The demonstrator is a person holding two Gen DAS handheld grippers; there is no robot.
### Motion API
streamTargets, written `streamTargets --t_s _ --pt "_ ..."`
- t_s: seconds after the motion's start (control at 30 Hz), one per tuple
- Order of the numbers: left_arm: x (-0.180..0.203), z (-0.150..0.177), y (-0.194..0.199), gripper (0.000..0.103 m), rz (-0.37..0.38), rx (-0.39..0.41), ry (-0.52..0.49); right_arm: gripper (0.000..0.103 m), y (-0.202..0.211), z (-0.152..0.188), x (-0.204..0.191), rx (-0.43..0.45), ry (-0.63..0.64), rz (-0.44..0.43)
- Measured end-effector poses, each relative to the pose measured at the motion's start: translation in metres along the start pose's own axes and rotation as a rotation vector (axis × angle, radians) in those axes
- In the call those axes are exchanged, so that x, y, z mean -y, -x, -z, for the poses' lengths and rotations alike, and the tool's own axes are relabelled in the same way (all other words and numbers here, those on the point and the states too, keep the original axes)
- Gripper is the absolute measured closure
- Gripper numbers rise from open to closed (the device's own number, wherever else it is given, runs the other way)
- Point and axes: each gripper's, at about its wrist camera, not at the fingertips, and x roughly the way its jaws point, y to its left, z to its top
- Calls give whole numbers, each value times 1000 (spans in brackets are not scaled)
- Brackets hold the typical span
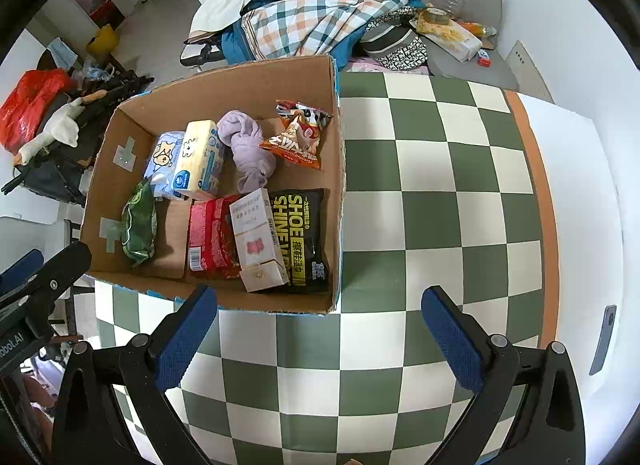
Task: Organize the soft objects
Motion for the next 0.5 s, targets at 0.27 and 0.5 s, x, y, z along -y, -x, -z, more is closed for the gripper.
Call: streamTargets --t_s 0.27,0.5 --pt "3 11 75 0 0 83 0 0 73 21 3 100 14 -33" --pt "2 24 149 0 -13 180 1 0 169 46 4 237 43 -28"
